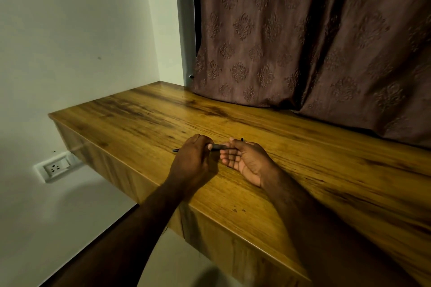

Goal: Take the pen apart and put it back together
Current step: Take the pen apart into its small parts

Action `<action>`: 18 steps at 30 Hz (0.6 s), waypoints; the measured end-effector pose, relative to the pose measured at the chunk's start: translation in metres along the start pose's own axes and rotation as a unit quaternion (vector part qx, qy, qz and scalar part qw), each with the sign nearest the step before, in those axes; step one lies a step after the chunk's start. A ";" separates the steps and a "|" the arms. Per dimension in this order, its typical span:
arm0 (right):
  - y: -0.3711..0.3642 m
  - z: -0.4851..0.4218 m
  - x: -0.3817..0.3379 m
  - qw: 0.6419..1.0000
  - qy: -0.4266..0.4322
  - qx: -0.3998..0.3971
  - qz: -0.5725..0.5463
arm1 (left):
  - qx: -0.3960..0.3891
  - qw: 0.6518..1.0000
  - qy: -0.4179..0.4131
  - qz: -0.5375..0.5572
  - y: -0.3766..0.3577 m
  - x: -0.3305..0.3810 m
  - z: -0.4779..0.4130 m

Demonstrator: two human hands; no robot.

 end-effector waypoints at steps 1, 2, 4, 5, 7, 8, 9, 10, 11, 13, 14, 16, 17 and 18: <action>0.000 0.000 0.000 1.000 0.002 0.000 -0.002 | -0.001 1.000 0.005 0.006 0.000 0.000 0.000; 0.001 0.000 0.001 1.000 0.002 -0.001 -0.003 | -0.003 1.000 0.011 0.013 0.000 0.000 0.000; 0.001 -0.001 0.001 1.000 0.004 -0.002 -0.005 | -0.010 0.999 0.023 0.020 0.000 0.000 0.000; 0.001 -0.001 0.002 1.000 0.004 -0.002 -0.007 | -0.012 0.999 0.026 0.021 0.000 -0.001 0.000; 0.001 -0.001 0.001 1.000 0.006 -0.002 -0.008 | -0.010 0.999 0.025 0.021 0.001 0.000 0.000; 0.002 -0.001 0.001 1.000 0.008 -0.003 -0.006 | -0.007 0.999 0.024 0.021 0.001 0.001 0.000; 0.002 -0.001 0.001 1.000 0.010 -0.005 -0.002 | -0.002 1.000 0.021 0.019 0.002 0.003 0.001; 0.003 -0.001 0.001 1.000 0.013 -0.007 0.004 | 0.005 1.000 0.014 0.018 0.003 0.006 0.002; 0.002 -0.001 0.001 1.000 0.017 -0.009 0.011 | 0.010 1.000 0.005 0.017 0.005 0.008 0.003; 0.002 -0.001 0.002 0.999 0.021 -0.011 0.024 | 0.018 1.000 -0.017 0.011 0.007 0.010 0.003; 0.001 -0.001 0.002 0.999 0.022 -0.010 0.030 | 0.022 0.999 -0.022 0.010 0.007 0.010 0.003; 0.000 -0.001 0.002 0.999 0.021 -0.008 0.038 | 0.023 0.999 -0.012 0.019 0.008 0.009 0.004; 0.000 -0.001 0.003 0.999 0.020 -0.009 0.042 | 0.022 0.999 -0.007 0.027 0.008 0.009 0.003; -0.001 -0.001 0.003 0.999 0.018 -0.010 0.045 | 0.021 0.999 -0.006 0.035 0.008 0.010 0.004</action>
Point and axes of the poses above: each hand's wrist, its own z-axis away from the middle knuckle, its own y-axis out of the back of the hand, x = y × z, the point moved 2 cm from there along -z, towards the middle knuckle, and after that the axes turned 10 degrees about y, right-handed, at the moved point
